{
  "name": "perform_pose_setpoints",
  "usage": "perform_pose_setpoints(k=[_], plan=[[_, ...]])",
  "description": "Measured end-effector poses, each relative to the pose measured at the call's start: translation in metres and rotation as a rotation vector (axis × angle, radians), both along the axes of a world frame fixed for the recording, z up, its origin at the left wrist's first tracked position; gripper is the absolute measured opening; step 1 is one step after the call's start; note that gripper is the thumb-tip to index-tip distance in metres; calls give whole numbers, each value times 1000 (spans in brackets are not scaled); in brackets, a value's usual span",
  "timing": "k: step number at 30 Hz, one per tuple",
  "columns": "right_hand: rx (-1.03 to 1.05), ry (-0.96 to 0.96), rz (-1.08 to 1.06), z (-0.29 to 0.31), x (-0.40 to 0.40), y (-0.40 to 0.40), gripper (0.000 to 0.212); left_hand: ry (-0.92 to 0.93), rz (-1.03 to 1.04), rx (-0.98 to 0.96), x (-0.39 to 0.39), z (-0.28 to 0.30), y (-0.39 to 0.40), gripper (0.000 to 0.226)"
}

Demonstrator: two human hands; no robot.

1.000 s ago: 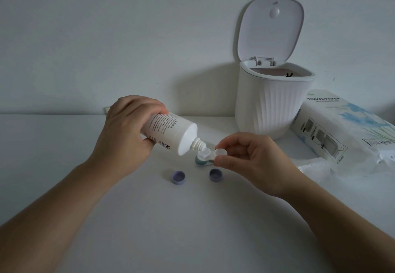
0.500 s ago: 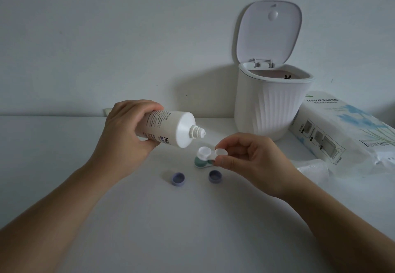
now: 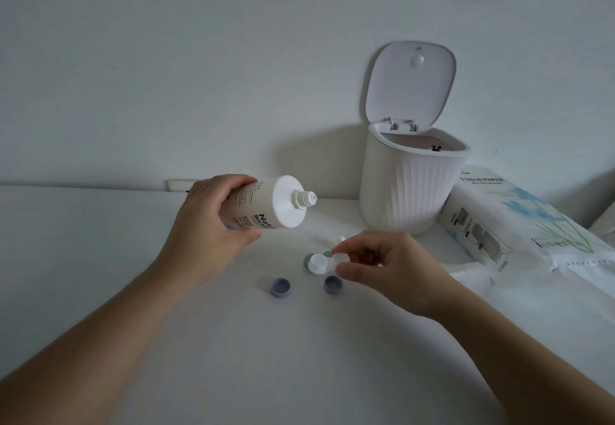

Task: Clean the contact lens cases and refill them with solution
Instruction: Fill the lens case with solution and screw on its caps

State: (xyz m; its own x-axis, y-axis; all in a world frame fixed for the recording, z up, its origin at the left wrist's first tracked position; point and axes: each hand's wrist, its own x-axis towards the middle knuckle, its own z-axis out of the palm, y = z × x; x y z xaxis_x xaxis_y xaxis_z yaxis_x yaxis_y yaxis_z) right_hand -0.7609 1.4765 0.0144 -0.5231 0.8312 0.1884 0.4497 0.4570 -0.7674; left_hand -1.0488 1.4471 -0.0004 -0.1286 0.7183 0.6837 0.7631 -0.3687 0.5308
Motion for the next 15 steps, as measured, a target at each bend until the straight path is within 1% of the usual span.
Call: perform_pose_setpoints(k=[8,15], plan=[[47,-287,54,-6,11,-26,21,0,-23,-12,3,-1,0,69],[118,-377,106,-8,11,-34,23,3,-46,-13,2,-1,-1,69]])
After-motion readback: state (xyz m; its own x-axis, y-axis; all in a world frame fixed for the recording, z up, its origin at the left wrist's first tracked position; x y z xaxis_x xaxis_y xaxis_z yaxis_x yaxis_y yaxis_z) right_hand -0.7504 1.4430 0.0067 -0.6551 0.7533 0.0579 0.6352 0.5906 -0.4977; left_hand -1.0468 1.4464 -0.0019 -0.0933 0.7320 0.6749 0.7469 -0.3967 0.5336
